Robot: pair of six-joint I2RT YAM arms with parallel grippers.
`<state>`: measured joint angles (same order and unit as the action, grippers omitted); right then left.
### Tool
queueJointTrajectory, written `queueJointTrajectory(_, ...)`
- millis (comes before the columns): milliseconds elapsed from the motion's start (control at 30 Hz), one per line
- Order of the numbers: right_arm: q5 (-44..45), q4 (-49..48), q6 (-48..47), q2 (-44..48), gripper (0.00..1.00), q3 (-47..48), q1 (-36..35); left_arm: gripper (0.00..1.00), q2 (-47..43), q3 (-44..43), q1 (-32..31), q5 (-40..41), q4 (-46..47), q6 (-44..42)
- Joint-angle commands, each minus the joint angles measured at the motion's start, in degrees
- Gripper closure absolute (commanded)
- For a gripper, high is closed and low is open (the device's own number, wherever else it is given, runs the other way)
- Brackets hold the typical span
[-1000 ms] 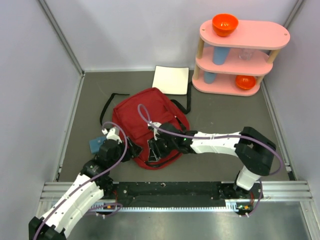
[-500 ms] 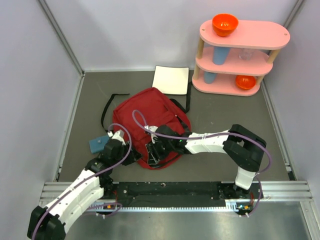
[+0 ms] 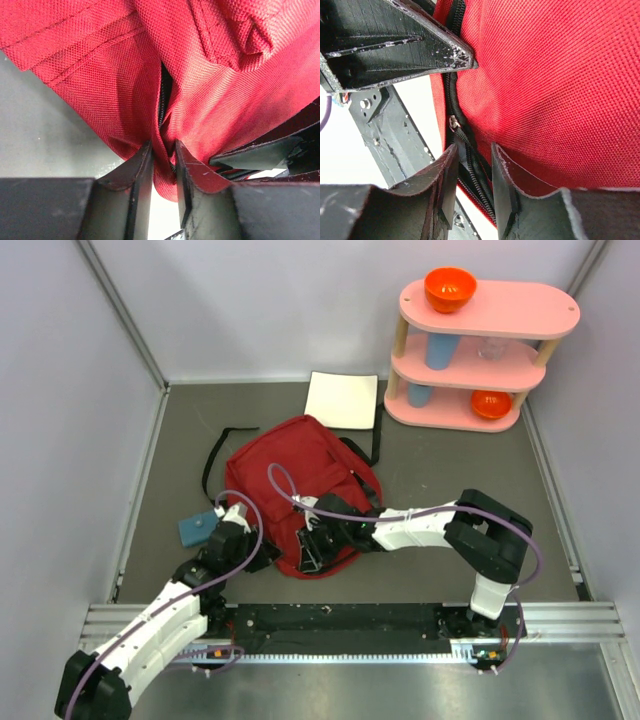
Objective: Pack the student bag
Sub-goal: Zip the student bag at the center of the board.
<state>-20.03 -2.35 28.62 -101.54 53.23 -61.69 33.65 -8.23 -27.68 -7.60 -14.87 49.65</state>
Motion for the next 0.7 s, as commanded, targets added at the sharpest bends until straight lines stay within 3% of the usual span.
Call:
queueJointTrajectory(0,-1.76,-0.64,0.82,-1.11,0.69,-0.50,0.26,0.69,0.01,1.37,0.00,-1.19,2.13,0.45)
queueJointTrajectory(200,3.05,4.01,-0.41,-2.88,0.76,1.26,-0.97,0.68,0.98,1.55,0.00,-1.37,3.97,0.19)
queueJointTrajectory(367,4.56,4.20,-0.23,-4.11,0.91,0.91,-1.94,0.70,2.56,1.55,0.00,-1.81,5.12,0.27)
queueJointTrajectory(400,5.26,4.02,-0.15,-4.11,1.00,0.73,-1.94,0.71,2.56,1.55,0.00,-1.90,5.29,0.27)
queueJointTrajectory(500,6.14,4.11,0.29,-3.67,1.00,0.56,-1.94,0.74,2.47,1.64,0.00,-1.72,5.38,0.36)
queueJointTrajectory(600,6.67,3.23,0.38,-0.43,1.00,-0.32,-1.94,0.82,2.30,1.64,0.08,-1.55,5.12,0.27)
queueJointTrajectory(667,7.11,3.05,0.38,3.25,1.00,-1.20,-1.94,0.96,2.30,1.46,0.00,-0.84,4.77,0.10)
